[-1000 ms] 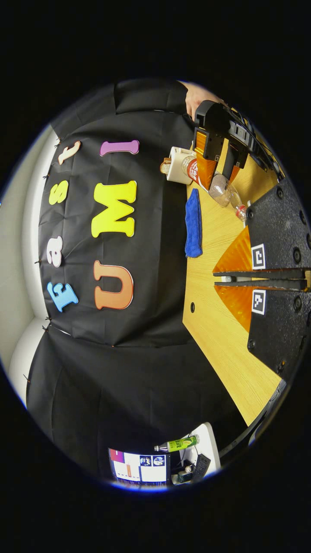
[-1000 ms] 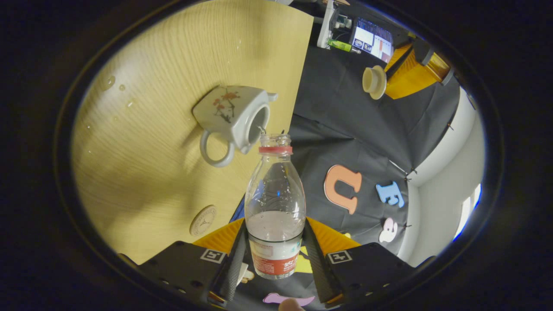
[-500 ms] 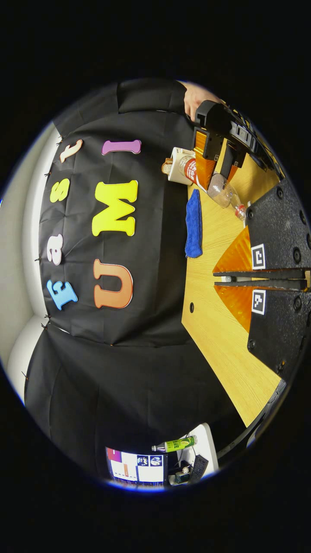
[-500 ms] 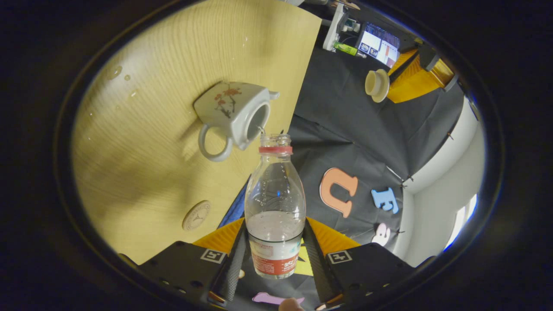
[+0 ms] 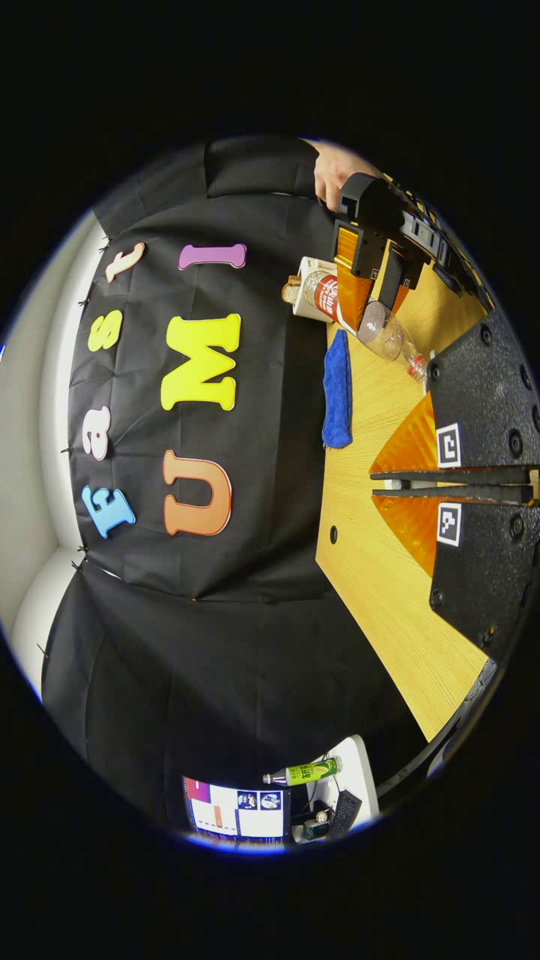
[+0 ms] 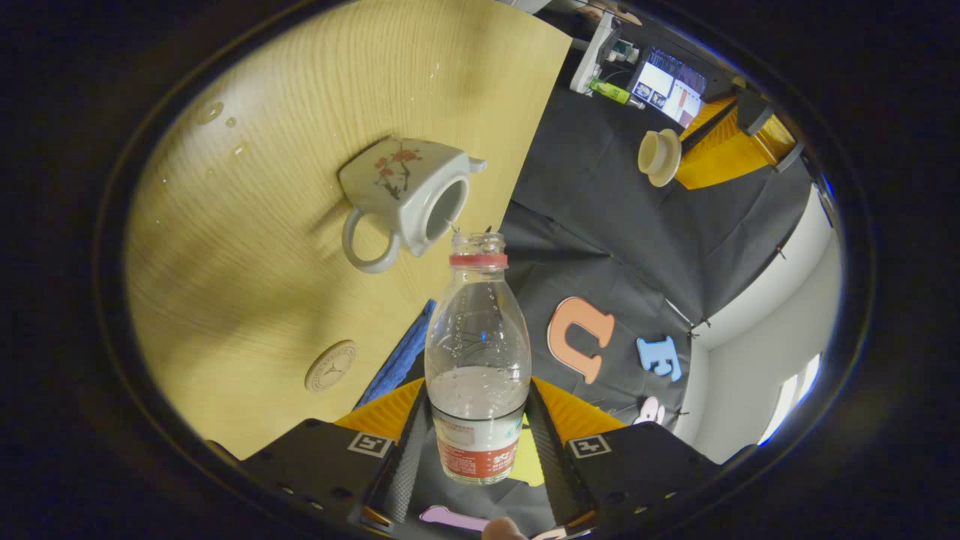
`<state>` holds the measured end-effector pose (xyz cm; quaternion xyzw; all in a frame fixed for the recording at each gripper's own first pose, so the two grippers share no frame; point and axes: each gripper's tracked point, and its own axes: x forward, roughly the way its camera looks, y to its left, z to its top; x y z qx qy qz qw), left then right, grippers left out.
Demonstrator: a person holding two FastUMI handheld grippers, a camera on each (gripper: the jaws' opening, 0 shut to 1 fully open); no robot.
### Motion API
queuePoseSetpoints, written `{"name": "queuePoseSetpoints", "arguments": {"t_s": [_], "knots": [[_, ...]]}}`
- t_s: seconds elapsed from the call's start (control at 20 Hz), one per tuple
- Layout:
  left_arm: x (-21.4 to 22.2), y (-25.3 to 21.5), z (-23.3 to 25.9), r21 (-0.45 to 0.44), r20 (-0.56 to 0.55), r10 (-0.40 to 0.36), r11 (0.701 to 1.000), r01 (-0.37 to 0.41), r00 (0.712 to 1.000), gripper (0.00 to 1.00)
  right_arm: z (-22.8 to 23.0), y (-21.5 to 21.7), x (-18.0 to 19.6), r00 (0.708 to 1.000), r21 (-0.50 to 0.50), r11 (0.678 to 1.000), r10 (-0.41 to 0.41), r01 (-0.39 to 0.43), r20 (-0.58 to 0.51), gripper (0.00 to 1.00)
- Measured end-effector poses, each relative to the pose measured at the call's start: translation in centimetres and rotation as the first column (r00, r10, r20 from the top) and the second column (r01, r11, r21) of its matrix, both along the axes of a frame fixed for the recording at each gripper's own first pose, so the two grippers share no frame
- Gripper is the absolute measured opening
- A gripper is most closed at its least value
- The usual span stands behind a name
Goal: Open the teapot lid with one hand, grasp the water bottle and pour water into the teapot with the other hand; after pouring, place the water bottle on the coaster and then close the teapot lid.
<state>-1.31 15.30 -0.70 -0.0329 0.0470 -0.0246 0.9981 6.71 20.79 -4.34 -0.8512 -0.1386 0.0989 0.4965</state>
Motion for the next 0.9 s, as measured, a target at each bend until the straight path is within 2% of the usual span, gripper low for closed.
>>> {"name": "queuePoseSetpoints", "arguments": {"t_s": [0.9], "knots": [[-0.11, 0.62, 0.36, -0.014, 0.012, 0.011, 1.000, -0.011, 1.000, 0.03, 0.35, 0.59, -0.12, 1.000, -0.039, 0.999, 0.019, -0.018, 0.025, 0.70]]}}
